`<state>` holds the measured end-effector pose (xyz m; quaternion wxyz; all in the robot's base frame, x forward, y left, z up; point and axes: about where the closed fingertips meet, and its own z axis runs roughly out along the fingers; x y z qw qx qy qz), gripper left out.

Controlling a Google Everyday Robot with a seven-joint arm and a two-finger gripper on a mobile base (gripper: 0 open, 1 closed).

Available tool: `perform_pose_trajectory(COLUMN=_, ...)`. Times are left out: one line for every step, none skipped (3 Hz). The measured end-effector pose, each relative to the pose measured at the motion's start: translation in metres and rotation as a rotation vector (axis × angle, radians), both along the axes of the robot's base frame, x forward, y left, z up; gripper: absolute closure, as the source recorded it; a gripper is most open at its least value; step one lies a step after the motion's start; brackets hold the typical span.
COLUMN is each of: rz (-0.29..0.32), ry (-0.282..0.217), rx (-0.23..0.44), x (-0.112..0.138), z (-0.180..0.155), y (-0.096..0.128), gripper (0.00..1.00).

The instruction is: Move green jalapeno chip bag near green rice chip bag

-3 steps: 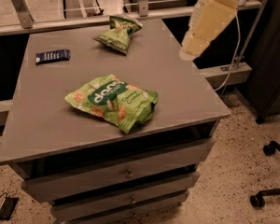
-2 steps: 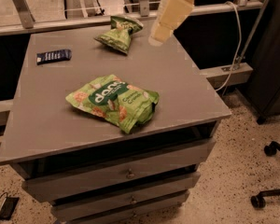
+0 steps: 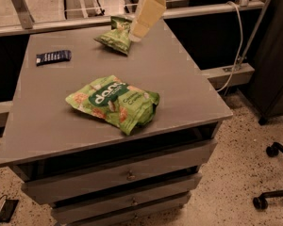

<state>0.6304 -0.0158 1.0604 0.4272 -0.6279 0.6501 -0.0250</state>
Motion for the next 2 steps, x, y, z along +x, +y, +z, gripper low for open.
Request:
perform_pose_trajectory(rz=0.029, ry=0.011, rx=0.022, x=0.021, z=-0.015, y=0.007, gripper=0.0)
perform_pose_trajectory(rz=0.051, ry=0.009, rx=0.069, x=0.053, z=-0.035, y=0.019, gripper=0.0)
